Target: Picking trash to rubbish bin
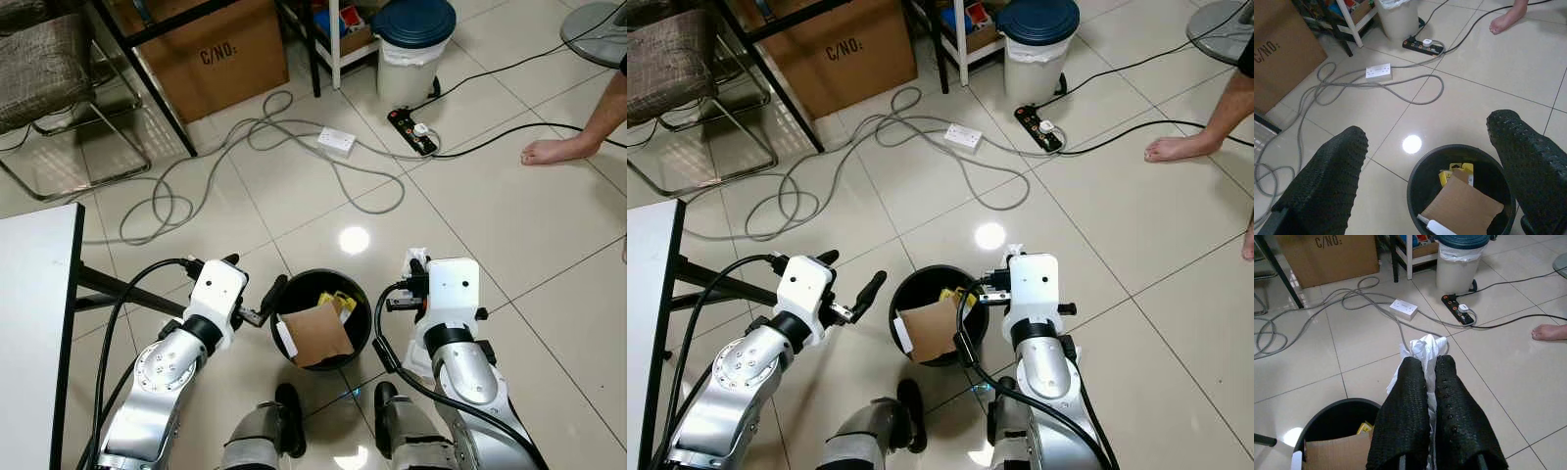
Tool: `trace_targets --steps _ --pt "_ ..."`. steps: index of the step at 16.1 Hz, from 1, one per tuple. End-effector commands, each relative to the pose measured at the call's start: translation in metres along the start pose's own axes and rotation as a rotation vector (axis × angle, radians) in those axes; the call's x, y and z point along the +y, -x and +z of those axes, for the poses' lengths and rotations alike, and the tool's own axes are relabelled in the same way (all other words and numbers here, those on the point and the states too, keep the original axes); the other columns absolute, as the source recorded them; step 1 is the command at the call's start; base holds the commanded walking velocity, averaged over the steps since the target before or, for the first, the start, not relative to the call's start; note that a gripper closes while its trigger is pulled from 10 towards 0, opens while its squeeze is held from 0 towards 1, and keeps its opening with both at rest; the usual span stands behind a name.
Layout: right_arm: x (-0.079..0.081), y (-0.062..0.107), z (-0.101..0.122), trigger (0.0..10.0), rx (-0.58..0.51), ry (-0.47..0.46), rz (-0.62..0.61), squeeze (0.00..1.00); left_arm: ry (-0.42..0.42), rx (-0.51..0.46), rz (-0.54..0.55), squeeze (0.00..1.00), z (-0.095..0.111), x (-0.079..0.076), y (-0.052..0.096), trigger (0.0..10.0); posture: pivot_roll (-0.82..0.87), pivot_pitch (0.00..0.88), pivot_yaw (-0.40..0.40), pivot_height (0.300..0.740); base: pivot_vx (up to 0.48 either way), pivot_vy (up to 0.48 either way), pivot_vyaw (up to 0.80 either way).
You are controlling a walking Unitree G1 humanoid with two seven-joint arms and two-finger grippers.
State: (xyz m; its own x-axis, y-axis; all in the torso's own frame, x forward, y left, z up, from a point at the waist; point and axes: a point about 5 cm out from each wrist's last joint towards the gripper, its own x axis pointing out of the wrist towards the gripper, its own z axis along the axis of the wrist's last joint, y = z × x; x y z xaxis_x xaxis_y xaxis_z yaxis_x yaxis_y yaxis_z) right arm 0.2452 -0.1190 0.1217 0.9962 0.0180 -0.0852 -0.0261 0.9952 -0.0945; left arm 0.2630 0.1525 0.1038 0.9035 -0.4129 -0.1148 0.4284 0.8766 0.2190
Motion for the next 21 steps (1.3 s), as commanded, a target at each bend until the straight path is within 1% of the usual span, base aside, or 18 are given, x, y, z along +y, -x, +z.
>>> trace_targets --steps 1,6,9,15,21 --pt "0.0048 0.0036 -0.0026 10.0 0.020 0.000 0.013 0.00 -0.004 0.031 -0.010 0.00 -0.0067 0.0006 0.0041 10.0 -0.05 0.366 0.134 0.732 0.000 0.000 0.00" --pt "0.0060 0.0034 -0.0031 10.0 0.023 -0.004 0.014 0.00 -0.007 0.032 -0.012 0.00 -0.0069 0.0016 0.0040 10.0 -0.04 0.366 0.138 0.688 0.000 0.000 0.00" --pt "0.0062 0.0031 -0.0034 10.0 0.023 -0.004 0.014 0.00 -0.008 0.037 -0.014 0.00 -0.0078 0.0012 0.0042 10.0 -0.04 0.367 0.139 0.653 0.000 0.000 0.00" --pt "0.0063 0.0034 -0.0038 10.0 0.025 -0.003 0.013 0.00 -0.009 0.038 -0.018 0.00 -0.0081 0.0005 0.0044 10.0 -0.04 0.370 0.140 0.603 0.000 0.000 0.00" --pt "0.0068 0.0029 -0.0043 10.0 0.023 -0.003 0.012 0.00 -0.010 0.035 -0.025 0.00 -0.0074 -0.0005 0.0042 10.0 -0.04 0.371 0.144 0.538 0.000 0.000 0.00"
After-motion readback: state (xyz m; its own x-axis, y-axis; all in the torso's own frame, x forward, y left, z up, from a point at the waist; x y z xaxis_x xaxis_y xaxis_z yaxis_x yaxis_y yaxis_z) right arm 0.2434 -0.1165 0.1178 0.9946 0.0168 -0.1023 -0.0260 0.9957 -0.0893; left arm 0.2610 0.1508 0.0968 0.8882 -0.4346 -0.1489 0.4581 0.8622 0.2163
